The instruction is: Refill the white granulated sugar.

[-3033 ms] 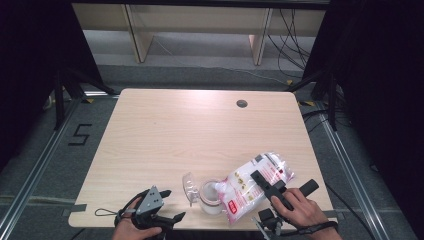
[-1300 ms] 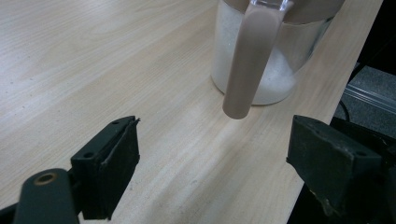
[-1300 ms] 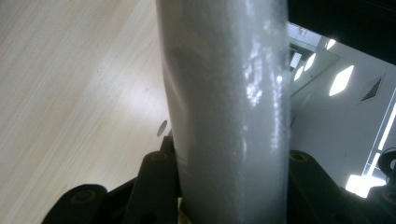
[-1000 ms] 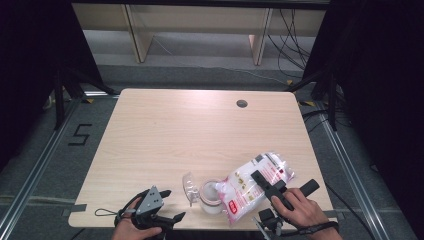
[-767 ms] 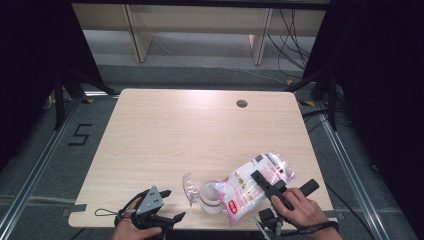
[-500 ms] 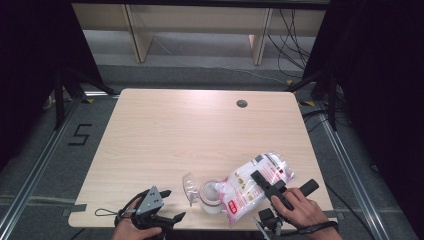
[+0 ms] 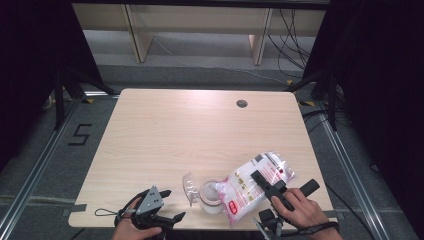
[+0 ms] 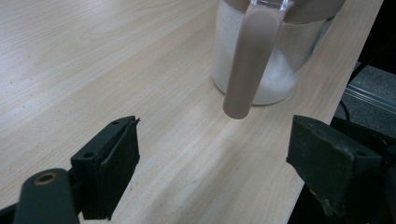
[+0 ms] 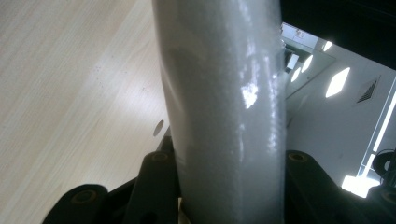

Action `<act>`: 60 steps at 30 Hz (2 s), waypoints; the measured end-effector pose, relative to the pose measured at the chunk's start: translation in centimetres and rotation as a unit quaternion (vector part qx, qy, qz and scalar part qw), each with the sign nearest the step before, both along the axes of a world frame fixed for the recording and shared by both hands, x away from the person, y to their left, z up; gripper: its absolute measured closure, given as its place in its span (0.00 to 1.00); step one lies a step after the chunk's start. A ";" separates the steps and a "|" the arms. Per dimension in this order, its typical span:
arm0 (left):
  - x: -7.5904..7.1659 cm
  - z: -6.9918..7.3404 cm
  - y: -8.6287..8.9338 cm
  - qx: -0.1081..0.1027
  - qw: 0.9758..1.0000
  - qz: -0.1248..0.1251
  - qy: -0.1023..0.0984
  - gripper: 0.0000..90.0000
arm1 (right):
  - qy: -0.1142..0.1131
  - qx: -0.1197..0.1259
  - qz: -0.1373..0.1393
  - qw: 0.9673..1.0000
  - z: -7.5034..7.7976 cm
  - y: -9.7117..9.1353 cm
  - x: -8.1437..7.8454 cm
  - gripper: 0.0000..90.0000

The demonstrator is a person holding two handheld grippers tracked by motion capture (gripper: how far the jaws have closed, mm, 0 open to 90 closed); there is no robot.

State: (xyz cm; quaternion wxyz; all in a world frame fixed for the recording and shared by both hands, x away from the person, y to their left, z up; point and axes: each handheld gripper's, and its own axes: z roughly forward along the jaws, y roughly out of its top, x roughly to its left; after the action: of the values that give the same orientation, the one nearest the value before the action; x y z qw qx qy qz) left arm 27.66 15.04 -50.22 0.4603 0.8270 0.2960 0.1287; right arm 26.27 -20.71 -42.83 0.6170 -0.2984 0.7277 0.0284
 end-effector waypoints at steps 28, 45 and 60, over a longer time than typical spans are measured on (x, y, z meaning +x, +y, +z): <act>0.0 0.0 0.0 -0.003 1.000 -0.002 -0.002 0.18 | 0.010 0.005 -0.003 1.000 0.0 -0.1 0.0 0.78; 0.0 0.0 0.0 -0.002 1.000 -0.001 0.000 0.18 | 0.013 0.009 0.001 1.000 -0.1 -0.1 0.0 0.78; 0.0 0.0 0.0 0.000 1.000 0.000 0.000 0.18 | 0.028 0.024 0.002 0.999 -0.2 -0.3 0.2 0.78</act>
State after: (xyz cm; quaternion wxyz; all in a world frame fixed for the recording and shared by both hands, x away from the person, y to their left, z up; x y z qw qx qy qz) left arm 27.65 15.05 -50.22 0.4600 0.8273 0.2958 0.1284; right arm 26.49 -20.99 -43.03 0.6037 -0.2839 0.7429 0.0555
